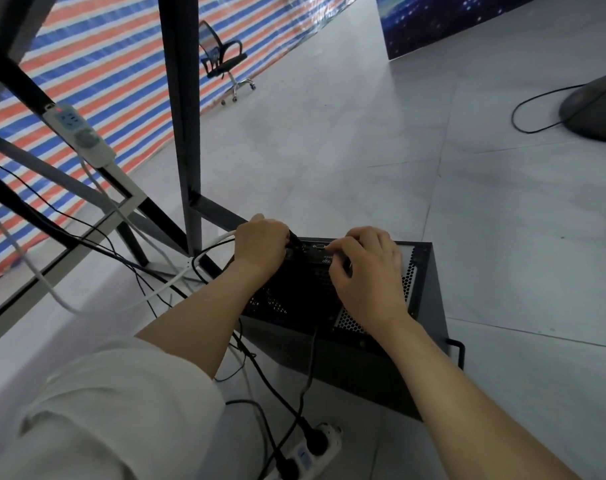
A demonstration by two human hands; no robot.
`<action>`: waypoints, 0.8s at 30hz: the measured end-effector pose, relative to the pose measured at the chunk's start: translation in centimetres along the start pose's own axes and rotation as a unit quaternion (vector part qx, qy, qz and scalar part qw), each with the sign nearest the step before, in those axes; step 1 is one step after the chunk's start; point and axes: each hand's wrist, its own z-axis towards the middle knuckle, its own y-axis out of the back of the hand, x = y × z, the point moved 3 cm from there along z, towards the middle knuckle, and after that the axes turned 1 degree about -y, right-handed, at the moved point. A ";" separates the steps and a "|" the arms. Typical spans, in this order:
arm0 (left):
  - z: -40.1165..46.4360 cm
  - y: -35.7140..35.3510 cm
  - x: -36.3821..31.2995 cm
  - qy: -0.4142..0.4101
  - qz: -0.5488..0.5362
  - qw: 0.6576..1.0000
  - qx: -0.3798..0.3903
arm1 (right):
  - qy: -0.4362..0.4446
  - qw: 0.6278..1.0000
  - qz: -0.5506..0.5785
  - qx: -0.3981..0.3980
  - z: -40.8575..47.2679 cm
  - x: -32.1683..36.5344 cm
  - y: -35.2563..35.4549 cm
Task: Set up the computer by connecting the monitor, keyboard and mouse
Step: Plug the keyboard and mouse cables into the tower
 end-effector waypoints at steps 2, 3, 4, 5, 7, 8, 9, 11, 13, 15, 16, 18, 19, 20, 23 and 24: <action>0.3 0.0 -0.1 0.007 -0.009 1.000 0.011 | 0.000 1.000 -0.001 0.002 0.0 0.0 0.0; 0.5 0.1 -0.1 0.019 -0.019 1.000 0.012 | 0.001 1.000 -0.002 0.003 0.0 0.0 0.0; 0.5 0.2 -0.1 0.045 -0.046 0.998 0.013 | 0.003 1.000 -0.003 0.004 0.0 0.0 0.1; 0.5 0.4 -0.1 0.080 -0.085 0.993 0.013 | 0.005 1.000 -0.004 0.004 0.0 0.0 0.1; 0.3 0.6 0.0 0.158 -0.164 0.974 0.002 | 0.006 1.000 -0.006 0.003 0.0 0.0 0.1; 0.1 0.4 -0.2 0.192 -0.197 0.961 -0.002 | 0.005 1.000 -0.007 0.002 0.0 0.0 0.1; -0.2 0.3 -0.2 0.227 -0.231 0.946 -0.006 | 0.005 1.000 -0.007 0.002 0.0 0.1 0.1; -0.7 -0.2 -0.4 0.287 -0.305 0.908 -0.016 | 0.002 1.000 -0.008 0.001 0.1 0.1 0.0; -0.9 -0.9 -0.5 0.334 -0.376 0.864 -0.028 | -0.001 1.000 -0.010 0.001 0.1 0.0 0.0; -1.0 -1.6 -0.6 0.358 -0.434 0.826 -0.040 | 0.000 1.000 -0.010 0.002 0.1 0.0 0.0; -1.2 -2.0 -0.6 0.366 -0.455 0.811 -0.046 | 0.003 1.000 -0.011 0.002 0.2 0.0 0.0; -1.5 -2.4 -0.4 0.372 -0.470 0.798 -0.058 | 0.010 1.000 -0.015 0.004 0.2 -0.1 0.0; -1.6 -2.4 -0.4 0.370 -0.462 0.804 -0.060 | 0.012 1.000 -0.017 0.006 0.2 -0.2 0.0; -1.6 -2.4 -0.4 0.365 -0.449 0.813 -0.060 | 0.014 1.000 -0.018 0.009 0.3 -0.2 0.0; -1.3 -2.3 -1.2 0.345 -0.420 0.837 -0.054 | 0.013 0.999 -0.022 0.025 0.4 -0.2 0.2; -1.2 -2.4 -1.5 0.338 -0.420 0.840 -0.054 | 0.012 0.999 -0.024 0.029 0.4 -0.2 0.2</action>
